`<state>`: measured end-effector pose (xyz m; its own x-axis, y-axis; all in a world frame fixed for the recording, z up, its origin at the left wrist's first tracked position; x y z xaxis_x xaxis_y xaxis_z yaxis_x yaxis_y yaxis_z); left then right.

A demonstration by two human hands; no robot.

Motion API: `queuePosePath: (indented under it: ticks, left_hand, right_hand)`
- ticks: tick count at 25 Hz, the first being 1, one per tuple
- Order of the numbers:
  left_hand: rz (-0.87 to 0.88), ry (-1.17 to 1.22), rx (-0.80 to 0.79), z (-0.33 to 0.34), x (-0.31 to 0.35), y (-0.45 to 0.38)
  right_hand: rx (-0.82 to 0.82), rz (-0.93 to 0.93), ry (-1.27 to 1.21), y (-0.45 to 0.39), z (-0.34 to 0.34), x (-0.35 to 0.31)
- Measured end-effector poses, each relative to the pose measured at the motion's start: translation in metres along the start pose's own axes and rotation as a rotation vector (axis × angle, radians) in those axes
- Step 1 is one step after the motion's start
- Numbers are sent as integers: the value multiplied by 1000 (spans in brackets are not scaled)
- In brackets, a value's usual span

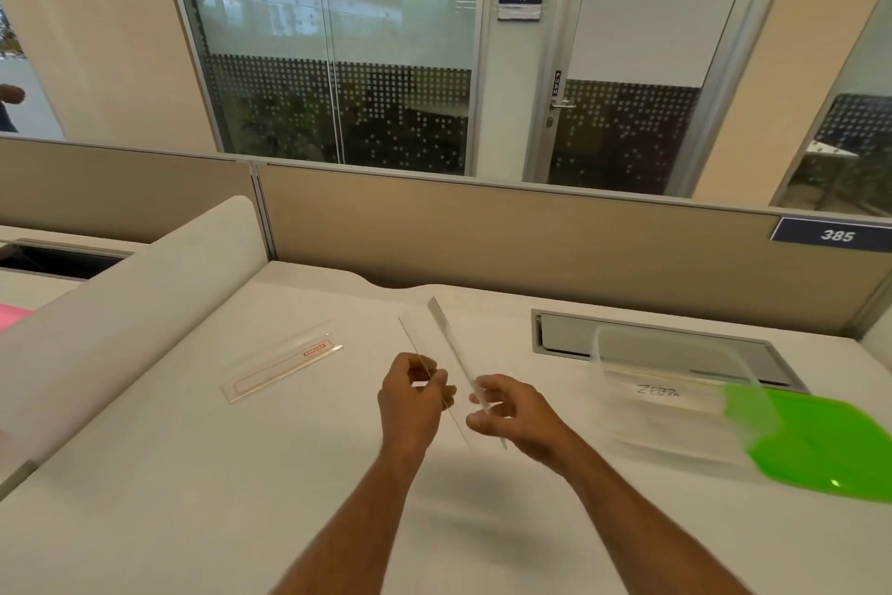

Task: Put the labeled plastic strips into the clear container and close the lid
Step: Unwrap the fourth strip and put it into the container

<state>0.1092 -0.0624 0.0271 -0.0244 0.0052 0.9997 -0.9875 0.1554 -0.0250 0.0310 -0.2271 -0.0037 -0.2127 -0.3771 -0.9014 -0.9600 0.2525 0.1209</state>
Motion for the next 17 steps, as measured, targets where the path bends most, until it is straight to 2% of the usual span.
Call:
queuePosePath:
  ticks: [4, 9, 17]
  left_hand:
    - [-50, 188, -62, 27, -6, 9]
    - [-100, 452, -114, 51, -3, 9]
    - [8, 443, -243, 69, 13, -1]
  right_hand:
    - [49, 20, -130, 8, -30, 6]
    - [63, 40, -175, 22, -66, 7]
    - [133, 7, -90, 40, -127, 1]
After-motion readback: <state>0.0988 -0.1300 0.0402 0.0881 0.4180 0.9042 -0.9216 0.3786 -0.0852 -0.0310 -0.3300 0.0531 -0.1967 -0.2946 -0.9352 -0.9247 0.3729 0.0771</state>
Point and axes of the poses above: each hand's wrist, its own y-axis away from the middle knuckle, its own z-axis out of the palm, x = y × z, the point moved 10 cm from there along -y, towards the middle knuckle
